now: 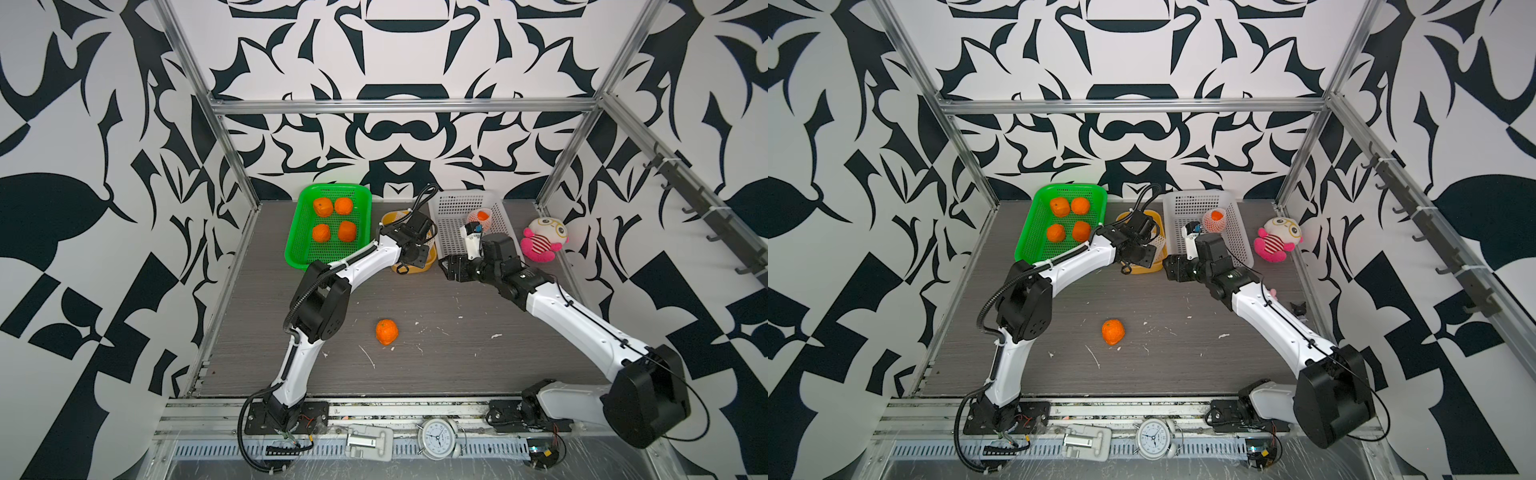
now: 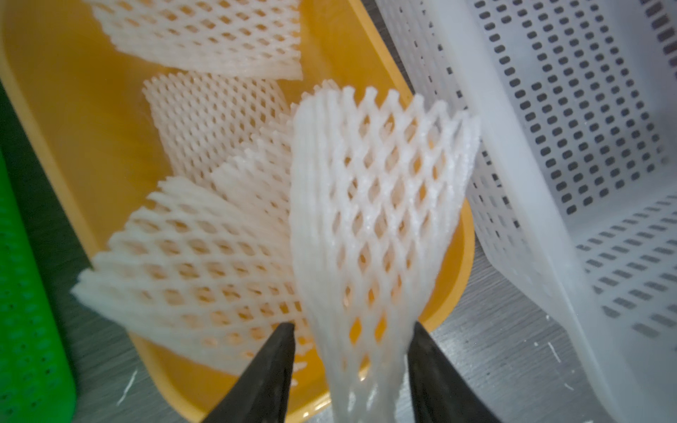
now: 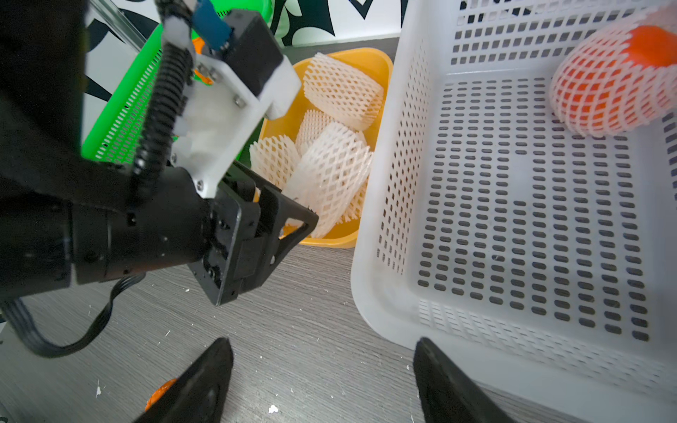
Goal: Remove foam nets from oranges
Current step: Place the foam net into the storage box.
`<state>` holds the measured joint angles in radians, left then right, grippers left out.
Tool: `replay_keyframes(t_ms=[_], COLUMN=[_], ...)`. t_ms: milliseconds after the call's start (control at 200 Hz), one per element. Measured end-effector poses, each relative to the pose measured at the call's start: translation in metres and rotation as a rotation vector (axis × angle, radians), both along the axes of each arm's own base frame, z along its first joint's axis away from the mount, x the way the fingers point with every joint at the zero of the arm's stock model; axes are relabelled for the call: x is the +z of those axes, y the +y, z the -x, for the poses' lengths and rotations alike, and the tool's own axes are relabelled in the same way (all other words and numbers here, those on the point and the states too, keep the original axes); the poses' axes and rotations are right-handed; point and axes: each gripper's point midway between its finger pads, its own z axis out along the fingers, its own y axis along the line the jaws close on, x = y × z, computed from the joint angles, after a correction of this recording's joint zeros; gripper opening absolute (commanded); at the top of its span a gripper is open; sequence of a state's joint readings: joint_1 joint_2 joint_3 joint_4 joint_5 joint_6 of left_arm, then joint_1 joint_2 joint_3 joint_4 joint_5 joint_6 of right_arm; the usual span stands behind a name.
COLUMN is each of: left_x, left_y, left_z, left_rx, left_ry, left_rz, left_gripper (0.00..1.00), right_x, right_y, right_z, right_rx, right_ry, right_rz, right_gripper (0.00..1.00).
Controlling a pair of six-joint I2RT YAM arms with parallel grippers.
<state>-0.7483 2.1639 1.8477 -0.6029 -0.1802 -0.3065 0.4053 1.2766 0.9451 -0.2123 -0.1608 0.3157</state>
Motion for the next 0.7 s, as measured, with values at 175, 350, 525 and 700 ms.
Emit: replay_keyframes(t_ms=[175, 350, 525, 700], left_x=[-0.0009, -0.001, -0.0008, 0.001], left_y=[-0.0026, -0.0052, -0.0061, -0.0069], left_z=[0.0044, 0.0069, 0.0076, 0.0083], left_rx=[-0.021, -0.029, -0.032, -0.03], left_ry=[-0.001, -0.001, -0.004, -0.012], left_rz=[-0.014, -0.015, -0.019, -0.022], left_gripper=[0.71, 0.8, 0.94, 1.0], right_x=[0.0023, 0.003, 0.0031, 0.0032], right_y=[-0.0001, -0.0002, 0.0001, 0.0007], right_z=[0.0005, 0.0008, 0.0009, 0.0013], right_rx=[0.0, 0.001, 0.002, 0.005], right_ry=[-0.006, -0.007, -0.007, -0.006], right_rz=[-0.003, -0.004, -0.005, -0.008], right_gripper=[0.81, 0.81, 0.81, 0.82])
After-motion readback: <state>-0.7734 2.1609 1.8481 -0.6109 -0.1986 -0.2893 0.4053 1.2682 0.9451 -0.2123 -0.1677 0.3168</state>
